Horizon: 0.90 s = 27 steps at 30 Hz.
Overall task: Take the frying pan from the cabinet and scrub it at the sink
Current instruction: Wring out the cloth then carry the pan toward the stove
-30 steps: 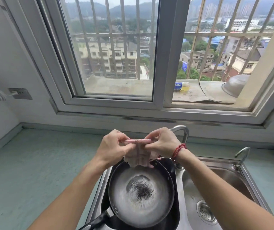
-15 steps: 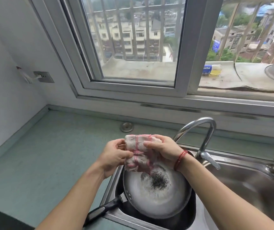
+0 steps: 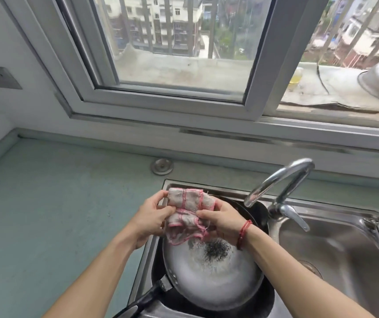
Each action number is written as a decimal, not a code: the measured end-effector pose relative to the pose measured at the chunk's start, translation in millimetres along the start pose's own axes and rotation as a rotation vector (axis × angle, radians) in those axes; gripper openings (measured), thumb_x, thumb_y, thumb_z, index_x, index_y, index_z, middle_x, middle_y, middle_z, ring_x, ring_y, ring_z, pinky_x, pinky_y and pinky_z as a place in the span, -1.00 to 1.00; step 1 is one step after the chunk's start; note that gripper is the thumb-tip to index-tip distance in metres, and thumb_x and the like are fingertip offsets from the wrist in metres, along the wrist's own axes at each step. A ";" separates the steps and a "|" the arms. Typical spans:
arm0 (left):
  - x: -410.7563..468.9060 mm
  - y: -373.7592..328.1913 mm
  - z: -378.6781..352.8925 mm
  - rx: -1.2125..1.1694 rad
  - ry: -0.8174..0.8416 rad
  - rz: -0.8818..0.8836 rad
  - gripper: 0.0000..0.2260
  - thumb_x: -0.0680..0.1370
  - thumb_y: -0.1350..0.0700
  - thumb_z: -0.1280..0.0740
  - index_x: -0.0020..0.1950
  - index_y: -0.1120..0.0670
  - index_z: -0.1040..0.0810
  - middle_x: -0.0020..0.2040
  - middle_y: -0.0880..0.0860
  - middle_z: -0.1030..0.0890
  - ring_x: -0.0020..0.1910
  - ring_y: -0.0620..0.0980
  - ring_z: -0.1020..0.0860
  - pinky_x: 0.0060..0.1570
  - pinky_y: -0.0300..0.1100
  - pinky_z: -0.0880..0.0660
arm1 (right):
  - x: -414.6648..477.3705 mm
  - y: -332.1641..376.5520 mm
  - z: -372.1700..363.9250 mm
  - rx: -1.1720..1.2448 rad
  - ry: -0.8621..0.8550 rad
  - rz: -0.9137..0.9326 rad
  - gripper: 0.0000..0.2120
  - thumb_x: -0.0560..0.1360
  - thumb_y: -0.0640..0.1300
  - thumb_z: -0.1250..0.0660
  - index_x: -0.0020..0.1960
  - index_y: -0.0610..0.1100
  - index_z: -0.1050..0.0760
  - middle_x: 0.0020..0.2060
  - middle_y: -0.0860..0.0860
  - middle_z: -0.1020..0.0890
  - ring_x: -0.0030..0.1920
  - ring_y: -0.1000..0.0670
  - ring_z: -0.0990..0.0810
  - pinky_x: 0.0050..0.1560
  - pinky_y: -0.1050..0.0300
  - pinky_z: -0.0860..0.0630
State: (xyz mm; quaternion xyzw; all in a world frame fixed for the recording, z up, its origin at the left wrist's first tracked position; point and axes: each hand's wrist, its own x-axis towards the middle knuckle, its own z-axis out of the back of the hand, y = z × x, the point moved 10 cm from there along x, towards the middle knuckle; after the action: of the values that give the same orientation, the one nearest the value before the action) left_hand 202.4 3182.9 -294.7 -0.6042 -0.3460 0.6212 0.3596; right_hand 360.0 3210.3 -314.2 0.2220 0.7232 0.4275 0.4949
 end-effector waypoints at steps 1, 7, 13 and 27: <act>9.0 6.4 3.9 -0.001 -0.011 0.018 -0.74 0.58 0.30 -0.27 0.17 0.00 -0.53 -0.06 0.20 -0.69 -0.28 0.05 -0.62 -0.23 0.00 -0.54 | 8.0 -4.0 2.0 -0.005 -0.036 -0.007 -0.77 0.54 -0.38 -0.32 0.10 -0.12 -0.54 -0.26 -0.02 -0.68 -0.40 -0.02 -0.65 -0.49 0.08 -0.60; 66.9 30.7 16.0 0.052 -0.117 0.065 -0.69 0.50 0.33 -0.37 0.11 -0.03 -0.48 -0.13 0.02 -0.67 -0.31 -0.12 -0.64 -0.37 -0.27 -0.52 | 63.6 -29.6 28.6 -0.201 -0.309 -0.031 -0.83 0.47 -0.35 -0.38 -0.13 -0.09 -0.61 -0.11 -0.09 -0.72 -0.16 -0.02 -0.70 -0.13 -0.05 -0.67; 140.2 11.6 28.9 0.196 -0.228 -0.034 -0.78 0.43 0.27 -0.41 0.01 0.01 -0.63 -0.15 -0.01 -0.68 -0.17 -0.02 -0.63 -0.06 -0.06 -0.58 | 119.6 -20.0 60.6 -0.312 -0.506 0.038 -0.71 0.25 0.09 -0.40 -0.06 0.02 -0.63 -0.15 0.08 -0.73 -0.06 0.03 -0.70 0.10 -0.07 -0.61; 199.0 -2.4 65.1 0.480 -0.362 -0.098 -0.65 0.51 0.09 -0.36 0.28 0.14 -0.55 0.14 0.08 -0.64 0.18 0.05 -0.56 0.27 -0.04 -0.45 | 154.0 8.5 92.1 -0.270 -0.620 0.052 -0.63 0.47 -0.04 -0.44 0.25 -0.08 -0.54 -0.03 -0.04 -0.66 -0.01 -0.04 -0.65 0.11 0.04 -0.58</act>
State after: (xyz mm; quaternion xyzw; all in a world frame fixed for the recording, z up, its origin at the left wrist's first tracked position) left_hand 135.2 3356.5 -390.5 -0.3639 -0.2764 0.7648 0.4541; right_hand 379.2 3366.1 -401.5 0.2922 0.4693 0.4443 0.7050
